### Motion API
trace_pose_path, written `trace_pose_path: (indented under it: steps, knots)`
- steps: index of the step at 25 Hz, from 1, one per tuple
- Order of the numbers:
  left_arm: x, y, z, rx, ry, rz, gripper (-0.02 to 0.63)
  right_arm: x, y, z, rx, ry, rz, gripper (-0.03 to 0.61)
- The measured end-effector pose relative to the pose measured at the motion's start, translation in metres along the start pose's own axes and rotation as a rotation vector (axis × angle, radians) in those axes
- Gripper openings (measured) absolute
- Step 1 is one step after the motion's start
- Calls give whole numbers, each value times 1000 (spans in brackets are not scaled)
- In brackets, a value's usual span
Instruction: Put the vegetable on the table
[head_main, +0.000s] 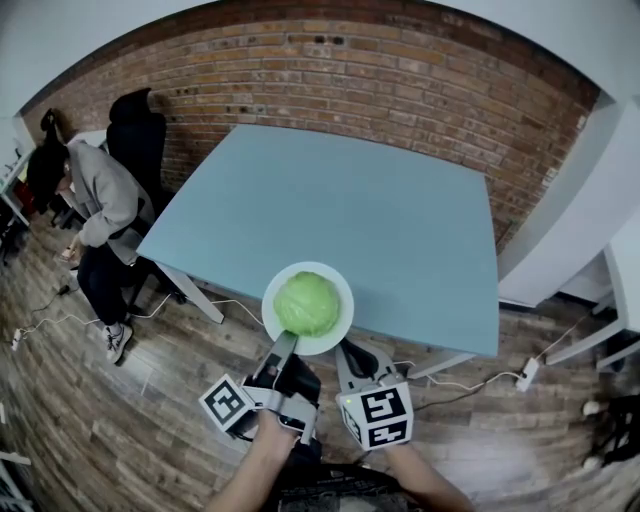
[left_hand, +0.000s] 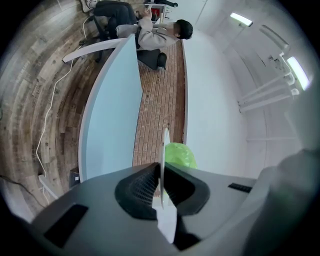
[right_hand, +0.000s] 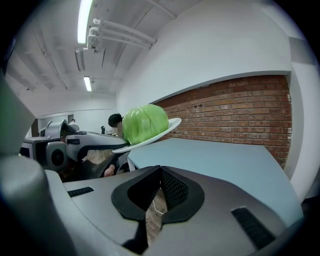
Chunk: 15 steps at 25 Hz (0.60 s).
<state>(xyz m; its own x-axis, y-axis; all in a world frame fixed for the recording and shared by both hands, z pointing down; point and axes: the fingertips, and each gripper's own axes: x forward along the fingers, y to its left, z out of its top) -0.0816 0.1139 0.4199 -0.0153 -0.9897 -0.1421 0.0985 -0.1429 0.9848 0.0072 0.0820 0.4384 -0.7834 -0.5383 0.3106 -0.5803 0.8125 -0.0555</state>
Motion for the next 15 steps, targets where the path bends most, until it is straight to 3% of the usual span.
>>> trace_pose_path:
  steps: [15]
  knots:
    - [31,4,42,-39,121,9,18,39,5,15,19,15,-129,8]
